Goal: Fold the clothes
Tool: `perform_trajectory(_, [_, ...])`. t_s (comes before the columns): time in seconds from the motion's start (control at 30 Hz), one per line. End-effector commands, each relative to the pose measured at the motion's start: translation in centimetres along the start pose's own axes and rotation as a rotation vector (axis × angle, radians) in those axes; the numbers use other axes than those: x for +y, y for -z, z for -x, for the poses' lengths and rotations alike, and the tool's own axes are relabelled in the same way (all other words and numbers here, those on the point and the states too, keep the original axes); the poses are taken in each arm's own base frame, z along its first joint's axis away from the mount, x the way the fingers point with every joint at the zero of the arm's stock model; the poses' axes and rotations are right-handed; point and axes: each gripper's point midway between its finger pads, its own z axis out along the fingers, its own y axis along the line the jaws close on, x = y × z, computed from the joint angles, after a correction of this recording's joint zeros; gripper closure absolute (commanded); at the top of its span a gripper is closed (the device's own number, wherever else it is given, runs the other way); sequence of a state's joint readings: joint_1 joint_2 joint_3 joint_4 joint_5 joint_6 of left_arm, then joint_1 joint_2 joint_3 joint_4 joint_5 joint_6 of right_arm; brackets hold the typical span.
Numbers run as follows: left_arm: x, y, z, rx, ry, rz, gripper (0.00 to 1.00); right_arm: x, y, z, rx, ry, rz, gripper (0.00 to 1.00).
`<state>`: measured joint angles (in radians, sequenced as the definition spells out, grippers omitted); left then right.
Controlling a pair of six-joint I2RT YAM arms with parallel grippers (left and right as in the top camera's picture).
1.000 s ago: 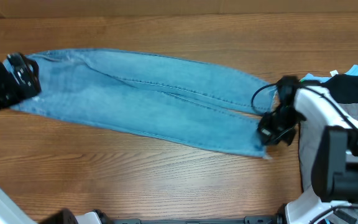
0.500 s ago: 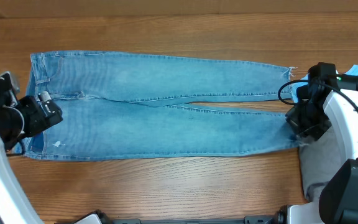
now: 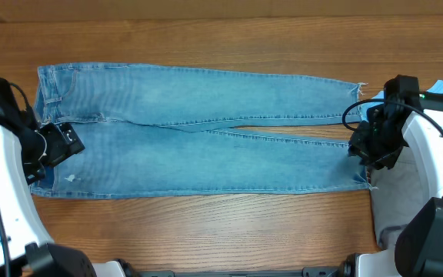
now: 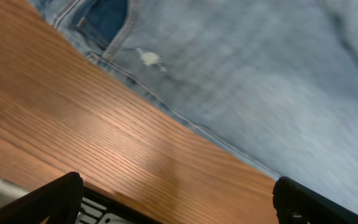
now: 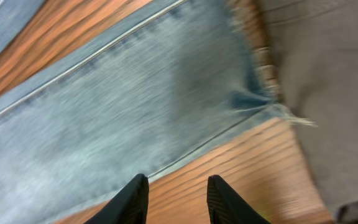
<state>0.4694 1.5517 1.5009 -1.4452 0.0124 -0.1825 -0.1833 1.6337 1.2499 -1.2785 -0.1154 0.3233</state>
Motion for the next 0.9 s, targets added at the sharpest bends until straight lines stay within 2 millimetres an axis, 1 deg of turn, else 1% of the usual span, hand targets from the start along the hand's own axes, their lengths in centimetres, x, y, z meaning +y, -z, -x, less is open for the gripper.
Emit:
perform_trajectory(0.0, [2.8, -2.7, 0.5, 0.055, 0.120, 0.098, 0.00, 2.0, 1.4, -0.2, -0.003, 0.075, 0.115, 0.65])
perform_trajectory(0.17, [4.8, -6.6, 0.1, 0.182, 0.242, 0.046, 0.00, 2.5, 1.5, -0.5, 0.009, 0.094, 0.145, 0.65])
perform_trajectory(0.2, [5.2, -7.8, -0.2, 0.212, 0.270, 0.031, 0.00, 2.6, 1.5, -0.5, 0.012, 0.094, 0.153, 0.65])
perform_trajectory(0.27, [5.6, -9.2, -0.6, 0.247, 0.305, 0.001, 0.00, 2.7, 1.5, -0.5, 0.012, 0.095, 0.157, 0.64])
perform_trajectory(0.3, [5.9, -10.1, -1.0, 0.268, 0.325, -0.008, 0.00, 2.7, 1.5, -0.5, 0.012, 0.094, 0.157, 0.62])
perform_trajectory(0.33, [6.4, -11.7, -1.5, 0.291, 0.358, -0.018, 0.00, 2.7, 1.5, -0.5, 0.011, 0.094, 0.158, 0.62])
perform_trajectory(0.47, [7.9, -14.6, -2.1, 0.298, 0.435, -0.008, 0.03, 2.7, 1.5, -0.4, 0.007, 0.095, 0.159, 0.60])
perform_trajectory(0.53, [8.7, -15.6, -2.1, 0.285, 0.486, -0.009, 0.05, 2.7, 1.5, -0.4, 0.008, 0.095, 0.159, 0.59])
perform_trajectory(0.57, [9.0, -16.0, -1.9, 0.273, 0.502, -0.014, 0.08, 2.7, 1.5, -0.4, 0.008, 0.095, 0.158, 0.58])
perform_trajectory(0.63, [9.3, -16.6, -1.0, 0.226, 0.530, -0.056, 0.16, 2.7, 1.5, -0.4, 0.008, 0.095, 0.158, 0.57])
perform_trajectory(0.67, [9.3, -16.7, -0.4, 0.204, 0.541, -0.083, 0.18, 2.7, 1.5, -0.4, 0.007, 0.095, 0.159, 0.56])
perform_trajectory(0.77, [9.2, -16.8, 1.4, 0.135, 0.555, -0.161, 0.18, 2.8, 1.5, -0.2, -0.001, 0.097, 0.162, 0.52])
perform_trajectory(0.87, [9.9, -16.9, 2.6, 0.079, 0.554, -0.168, 0.17, 2.9, 1.5, -0.1, -0.005, 0.098, 0.163, 0.51])
